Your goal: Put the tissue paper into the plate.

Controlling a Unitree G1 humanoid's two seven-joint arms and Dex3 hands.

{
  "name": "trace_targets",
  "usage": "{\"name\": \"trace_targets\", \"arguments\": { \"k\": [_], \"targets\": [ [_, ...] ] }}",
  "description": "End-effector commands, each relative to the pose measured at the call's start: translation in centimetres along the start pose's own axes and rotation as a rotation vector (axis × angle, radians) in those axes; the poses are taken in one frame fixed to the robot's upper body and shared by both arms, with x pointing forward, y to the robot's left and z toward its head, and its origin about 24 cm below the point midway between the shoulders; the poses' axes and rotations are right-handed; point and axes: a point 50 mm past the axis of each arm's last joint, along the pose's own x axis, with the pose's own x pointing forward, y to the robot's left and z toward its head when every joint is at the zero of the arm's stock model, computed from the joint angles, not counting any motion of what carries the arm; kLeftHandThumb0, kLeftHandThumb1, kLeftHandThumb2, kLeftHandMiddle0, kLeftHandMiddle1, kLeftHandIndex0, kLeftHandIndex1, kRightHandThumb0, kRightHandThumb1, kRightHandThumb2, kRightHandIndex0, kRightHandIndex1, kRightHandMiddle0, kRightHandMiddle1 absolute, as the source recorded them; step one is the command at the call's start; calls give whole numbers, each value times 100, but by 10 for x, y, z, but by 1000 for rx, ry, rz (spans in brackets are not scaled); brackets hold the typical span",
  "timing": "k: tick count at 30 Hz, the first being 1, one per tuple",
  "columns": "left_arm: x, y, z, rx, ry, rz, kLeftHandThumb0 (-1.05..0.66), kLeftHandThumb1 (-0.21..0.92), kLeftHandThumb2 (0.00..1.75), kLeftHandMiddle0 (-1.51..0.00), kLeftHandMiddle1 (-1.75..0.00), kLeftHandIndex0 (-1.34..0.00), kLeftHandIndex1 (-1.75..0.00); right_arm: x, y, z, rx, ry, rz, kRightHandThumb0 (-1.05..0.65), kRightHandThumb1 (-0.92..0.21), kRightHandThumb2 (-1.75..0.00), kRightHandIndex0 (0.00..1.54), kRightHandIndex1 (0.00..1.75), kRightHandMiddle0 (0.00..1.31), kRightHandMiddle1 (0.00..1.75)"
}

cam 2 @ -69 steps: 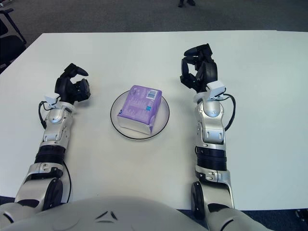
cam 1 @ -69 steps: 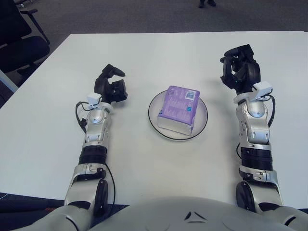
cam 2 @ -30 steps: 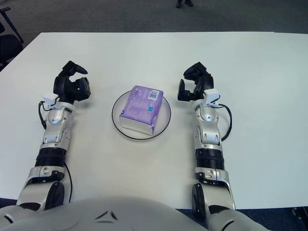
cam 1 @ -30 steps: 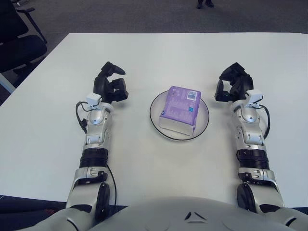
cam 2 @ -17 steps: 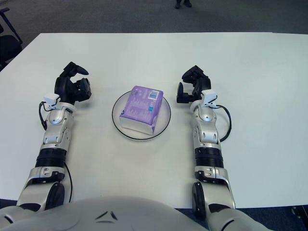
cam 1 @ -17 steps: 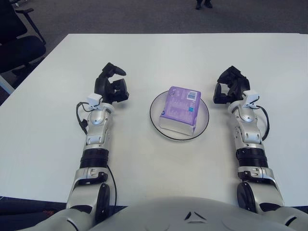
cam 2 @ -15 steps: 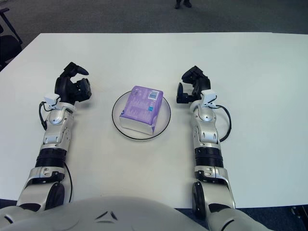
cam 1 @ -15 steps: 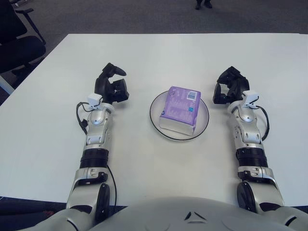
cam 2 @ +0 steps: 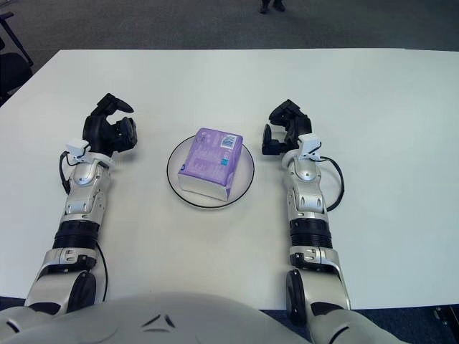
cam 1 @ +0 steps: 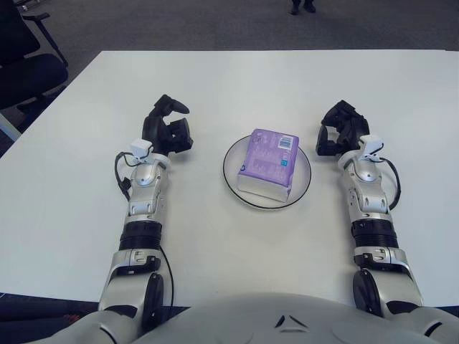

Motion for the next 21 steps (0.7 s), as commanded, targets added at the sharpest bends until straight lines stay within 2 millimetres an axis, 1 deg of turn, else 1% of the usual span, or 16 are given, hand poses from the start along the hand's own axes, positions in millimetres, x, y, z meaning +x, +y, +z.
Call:
{"name": "trace_targets", "arguments": {
  "k": [1,21],
  "targets": [
    [-57,2,-66,-62,303,56,-46,38,124,-130,-175,-56,-175,-55,-10,-71,20,283,-61,-1,6,-175,90,175,68,172],
    [-51,0,-66,-85,333,21,-46,37,126,-130,-175,-57,-175,-60,-11,-71,18,294,-78,-1,6,-175,89,175,66,175]
  ]
}}
